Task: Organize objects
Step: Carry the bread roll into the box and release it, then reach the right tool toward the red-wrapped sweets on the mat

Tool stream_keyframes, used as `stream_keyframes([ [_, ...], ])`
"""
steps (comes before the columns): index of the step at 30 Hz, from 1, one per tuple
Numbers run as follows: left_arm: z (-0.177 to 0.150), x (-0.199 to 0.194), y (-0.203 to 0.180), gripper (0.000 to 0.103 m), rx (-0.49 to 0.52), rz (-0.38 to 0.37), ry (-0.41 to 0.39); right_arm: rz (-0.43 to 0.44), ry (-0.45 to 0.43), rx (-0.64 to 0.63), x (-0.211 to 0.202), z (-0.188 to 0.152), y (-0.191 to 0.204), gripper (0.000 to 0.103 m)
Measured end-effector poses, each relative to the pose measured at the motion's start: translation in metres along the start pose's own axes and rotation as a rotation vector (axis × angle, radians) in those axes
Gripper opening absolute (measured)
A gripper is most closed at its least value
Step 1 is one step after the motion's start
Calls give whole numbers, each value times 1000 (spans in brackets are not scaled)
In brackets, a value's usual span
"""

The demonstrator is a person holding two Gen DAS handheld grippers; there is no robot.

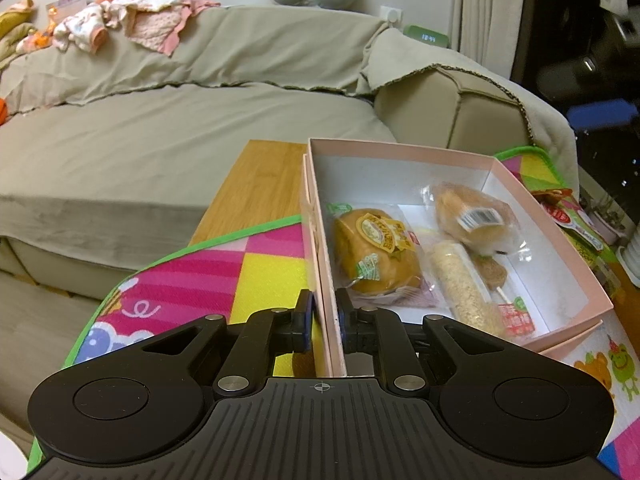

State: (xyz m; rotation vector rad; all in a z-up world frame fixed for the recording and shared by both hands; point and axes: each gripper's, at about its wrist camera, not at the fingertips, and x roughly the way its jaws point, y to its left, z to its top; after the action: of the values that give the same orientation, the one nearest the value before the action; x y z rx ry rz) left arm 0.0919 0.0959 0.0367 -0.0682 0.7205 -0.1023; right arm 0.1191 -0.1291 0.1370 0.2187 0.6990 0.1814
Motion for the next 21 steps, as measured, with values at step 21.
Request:
stream_keyframes([
  [21, 0, 0, 0, 13, 5, 1, 2, -312, -1, 128, 0, -41, -147, 65],
])
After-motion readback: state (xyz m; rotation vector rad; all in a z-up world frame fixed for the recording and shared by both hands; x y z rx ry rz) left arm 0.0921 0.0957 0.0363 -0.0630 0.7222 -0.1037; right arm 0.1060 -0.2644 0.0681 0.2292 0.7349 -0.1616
